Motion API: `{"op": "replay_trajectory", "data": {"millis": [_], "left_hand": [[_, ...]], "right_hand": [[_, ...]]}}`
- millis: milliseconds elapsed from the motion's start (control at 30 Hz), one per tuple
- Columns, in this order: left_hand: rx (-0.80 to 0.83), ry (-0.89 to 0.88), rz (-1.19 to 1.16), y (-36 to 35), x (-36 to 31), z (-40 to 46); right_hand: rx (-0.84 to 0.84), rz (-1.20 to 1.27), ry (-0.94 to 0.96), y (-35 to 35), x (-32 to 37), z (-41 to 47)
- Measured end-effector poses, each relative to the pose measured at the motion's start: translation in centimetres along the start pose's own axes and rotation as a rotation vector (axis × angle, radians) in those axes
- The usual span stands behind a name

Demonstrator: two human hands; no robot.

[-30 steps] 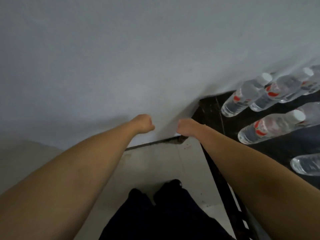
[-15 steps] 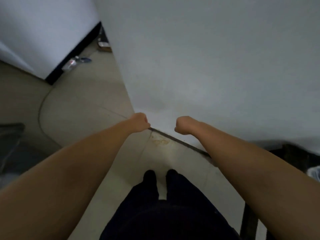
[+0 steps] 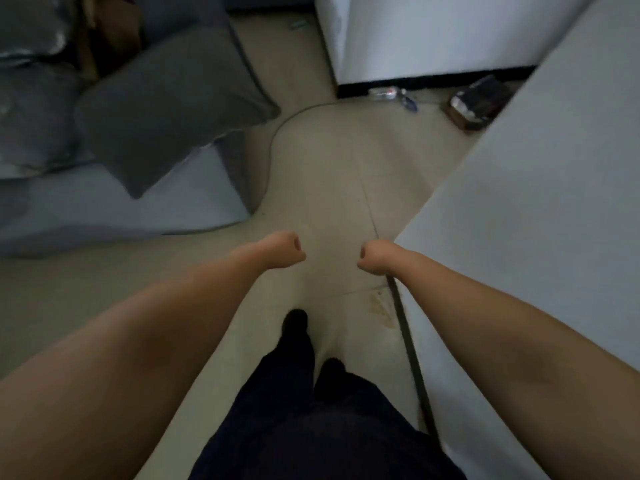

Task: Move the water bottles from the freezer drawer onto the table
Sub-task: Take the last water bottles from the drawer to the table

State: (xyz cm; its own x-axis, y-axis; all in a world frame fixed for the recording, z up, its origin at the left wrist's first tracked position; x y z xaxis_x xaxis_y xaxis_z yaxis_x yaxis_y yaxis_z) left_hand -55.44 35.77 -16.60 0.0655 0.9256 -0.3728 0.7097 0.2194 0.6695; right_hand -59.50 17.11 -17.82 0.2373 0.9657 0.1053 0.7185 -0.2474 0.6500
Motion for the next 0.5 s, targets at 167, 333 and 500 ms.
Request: {"op": "replay_trajectory", "data": {"millis": [167,333,500], "left_hand": [[-0.070,0.197,-0.169,0.3,8.2,-3.8],[-0.155,0.303,-0.275,2.1,15.1,-6.8],[-0.224,0.348,-0.245,4.1,23.1,-9.7]], "right_hand": [[0.016,-0.148,0.186,0.0,8.7,1.1],[0.025,-0.263,0.315,-0.2,17.6,2.4],[0.045,-0.370,0.402,-0.8,28.2,3.2]]}}
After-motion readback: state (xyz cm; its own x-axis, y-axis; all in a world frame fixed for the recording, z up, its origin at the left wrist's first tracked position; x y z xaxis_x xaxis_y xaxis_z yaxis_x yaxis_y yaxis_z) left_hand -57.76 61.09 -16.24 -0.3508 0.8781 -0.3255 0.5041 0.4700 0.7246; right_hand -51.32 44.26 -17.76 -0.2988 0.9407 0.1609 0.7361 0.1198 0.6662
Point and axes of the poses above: each hand's wrist, its own z-axis towards the middle knuckle, its own y-axis out of the back of the hand, x = y × z, the point moved 2 cm from there along z, towards the middle knuckle, and after that the axes turned 1 degree about -y, right-handed, at the moved point
